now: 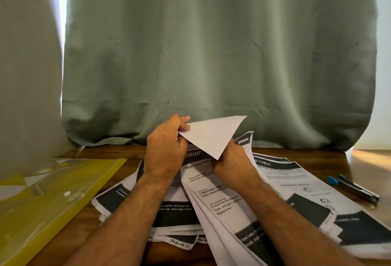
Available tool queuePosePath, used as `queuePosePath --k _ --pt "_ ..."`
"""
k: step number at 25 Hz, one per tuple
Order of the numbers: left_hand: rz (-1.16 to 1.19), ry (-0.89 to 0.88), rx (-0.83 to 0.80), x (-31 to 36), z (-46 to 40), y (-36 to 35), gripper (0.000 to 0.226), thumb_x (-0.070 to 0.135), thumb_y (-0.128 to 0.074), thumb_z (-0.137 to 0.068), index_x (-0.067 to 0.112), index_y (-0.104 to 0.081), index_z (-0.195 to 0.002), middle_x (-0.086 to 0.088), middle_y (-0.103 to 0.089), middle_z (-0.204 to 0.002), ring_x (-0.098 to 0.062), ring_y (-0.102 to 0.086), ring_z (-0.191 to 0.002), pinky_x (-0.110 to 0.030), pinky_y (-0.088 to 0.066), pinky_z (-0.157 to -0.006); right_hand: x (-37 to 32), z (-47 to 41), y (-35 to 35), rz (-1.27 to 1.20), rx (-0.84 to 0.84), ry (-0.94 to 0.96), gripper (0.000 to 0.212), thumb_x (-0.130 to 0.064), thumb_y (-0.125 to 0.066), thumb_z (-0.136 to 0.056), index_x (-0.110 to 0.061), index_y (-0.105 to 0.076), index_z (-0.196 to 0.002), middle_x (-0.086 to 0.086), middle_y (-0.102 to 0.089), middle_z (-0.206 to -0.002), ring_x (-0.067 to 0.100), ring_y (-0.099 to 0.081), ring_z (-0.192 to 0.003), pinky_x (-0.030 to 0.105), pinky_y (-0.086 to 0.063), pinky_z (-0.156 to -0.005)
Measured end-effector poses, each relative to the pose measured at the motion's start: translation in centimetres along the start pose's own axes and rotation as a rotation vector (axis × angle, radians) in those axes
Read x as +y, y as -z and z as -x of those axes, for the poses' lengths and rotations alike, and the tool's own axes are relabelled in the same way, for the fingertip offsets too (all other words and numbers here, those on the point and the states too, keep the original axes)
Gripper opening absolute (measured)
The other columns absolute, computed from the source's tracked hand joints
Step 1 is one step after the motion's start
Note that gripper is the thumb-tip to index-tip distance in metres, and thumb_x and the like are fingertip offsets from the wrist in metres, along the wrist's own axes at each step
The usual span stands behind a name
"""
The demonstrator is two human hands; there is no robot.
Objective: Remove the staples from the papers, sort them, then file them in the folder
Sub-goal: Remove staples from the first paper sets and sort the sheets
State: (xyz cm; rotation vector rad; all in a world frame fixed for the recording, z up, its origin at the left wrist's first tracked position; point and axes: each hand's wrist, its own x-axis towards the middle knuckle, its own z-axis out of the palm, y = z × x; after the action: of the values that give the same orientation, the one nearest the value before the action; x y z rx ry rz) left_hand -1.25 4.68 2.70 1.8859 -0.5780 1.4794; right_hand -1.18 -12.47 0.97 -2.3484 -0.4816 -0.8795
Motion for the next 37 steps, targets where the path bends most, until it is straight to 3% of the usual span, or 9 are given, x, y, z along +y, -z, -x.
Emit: queuePosePath --k 6,13,15,18,20,23,28,33,37 --pt "0.028 -0.129 0.302 -0.4 -0.8 0.7 0.012 0.011 -0.062 -0.091 0.001 -0.064 -0.085 -0.014 -0.074 -0.108 -0.002 -0.055 -0.107 -0.054 -0.055 -0.092 -0.5 -0.1 0.9 -0.085 0.231 0.139 0.025 -0.013 -0.056 -0.096 -0.019 -0.055 -0.12 -0.004 -0.064 -0.113 0.011 -0.061 -0.099 0.031 -0.056 -0.087" --pt "-0.038 -0.275 0.306 0.0 -1.1 0.7 0.013 -0.007 -0.063 -0.091 -0.005 -0.068 -0.102 -0.007 -0.065 -0.123 -0.021 -0.063 -0.111 -0.039 -0.047 -0.106 -1.0 -0.1 1.9 -0.139 0.562 0.303 0.034 0.002 -0.064 -0.086 -0.006 -0.057 -0.118 0.009 -0.062 -0.112 0.014 -0.058 -0.099 0.026 -0.054 -0.089" --pt "0.099 -0.187 0.294 1.1 -0.9 0.8 0.008 0.009 -0.061 -0.096 0.011 -0.056 -0.102 -0.01 -0.067 -0.122 -0.02 -0.064 -0.115 -0.034 -0.052 -0.1 -1.2 0.0 2.7 -0.19 0.604 0.352 0.029 0.0 -0.059 -0.086 -0.016 -0.054 -0.11 0.007 -0.063 -0.106 0.012 -0.059 -0.096 0.022 -0.055 -0.085" --pt "0.325 -0.108 0.258 3.0 -1.1 1.0 0.027 0.029 -0.064 -0.093 0.016 -0.046 -0.109 -0.01 -0.065 -0.12 -0.008 -0.061 -0.114 -0.008 -0.051 -0.087 -1.9 -0.1 4.5 -0.2 0.672 0.456 0.016 -0.009 -0.051 -0.088 -0.017 -0.051 -0.102 0.003 -0.06 -0.1 0.008 -0.057 -0.095 0.013 -0.051 -0.087" --pt "0.425 -0.081 0.24 4.3 -1.1 1.1 0.034 0.046 -0.058 -0.095 0.018 -0.05 -0.112 0.006 -0.065 -0.107 0.003 -0.064 -0.102 -0.004 -0.05 -0.077 -2.6 -0.7 5.8 -0.18 0.71 0.488 0.014 -0.006 -0.05 -0.087 -0.008 -0.056 -0.099 0.006 -0.06 -0.1 0.01 -0.057 -0.094 0.01 -0.049 -0.087" --pt "0.58 0.173 0.203 5.3 -1.6 0.9 0.01 0.049 -0.057 -0.095 0.045 -0.054 -0.103 0.02 -0.063 -0.089 -0.002 -0.066 -0.093 -0.006 -0.049 -0.072 -3.9 -2.0 7.7 -0.104 0.713 0.548 0.012 -0.001 -0.052 -0.087 -0.002 -0.061 -0.095 0.01 -0.061 -0.097 0.012 -0.057 -0.088 0.012 -0.051 -0.081" --pt "0.871 0.542 0.015 4.9 -2.5 0.5 0.02 0.03 -0.065 -0.095 0.011 -0.064 -0.104 -0.011 -0.075 -0.093 -0.033 -0.072 -0.085 -0.048 -0.061 -0.072 -5.8 -4.0 10.7 0.049 0.542 0.592 0.011 -0.004 -0.053 -0.093 -0.008 -0.06 -0.1 0.002 -0.057 -0.101 0.011 -0.056 -0.088 0.02 -0.055 -0.073" --pt "0.981 0.915 -0.295 4.9 -0.8 -1.2 0.018 0.014 -0.054 -0.1 0.005 -0.068 -0.105 -0.021 -0.075 -0.095 -0.035 -0.073 -0.079 -0.048 -0.061 -0.074 -5.5 -4.4 10.9 0.158 0.372 0.384 0.015 -0.011 -0.056 -0.092 -0.016 -0.065 -0.103 -0.001 -0.064 -0.099 0.016 -0.06 -0.086 0.035 -0.054 -0.08" --pt "0.967 1.103 -0.428 4.6 1.0 -2.5 0.03 0.009 -0.044 -0.099 0.003 -0.07 -0.087 -0.016 -0.073 -0.079 -0.027 -0.071 -0.063 -0.033 -0.059 -0.055 -2.1 -3.0 8.1 0.216 0.237 0.119 0.02 -0.021 -0.057 -0.095 -0.025 -0.069 -0.11 -0.002 -0.062 -0.102 0.016 -0.058 -0.093 0.033 -0.05 -0.088"
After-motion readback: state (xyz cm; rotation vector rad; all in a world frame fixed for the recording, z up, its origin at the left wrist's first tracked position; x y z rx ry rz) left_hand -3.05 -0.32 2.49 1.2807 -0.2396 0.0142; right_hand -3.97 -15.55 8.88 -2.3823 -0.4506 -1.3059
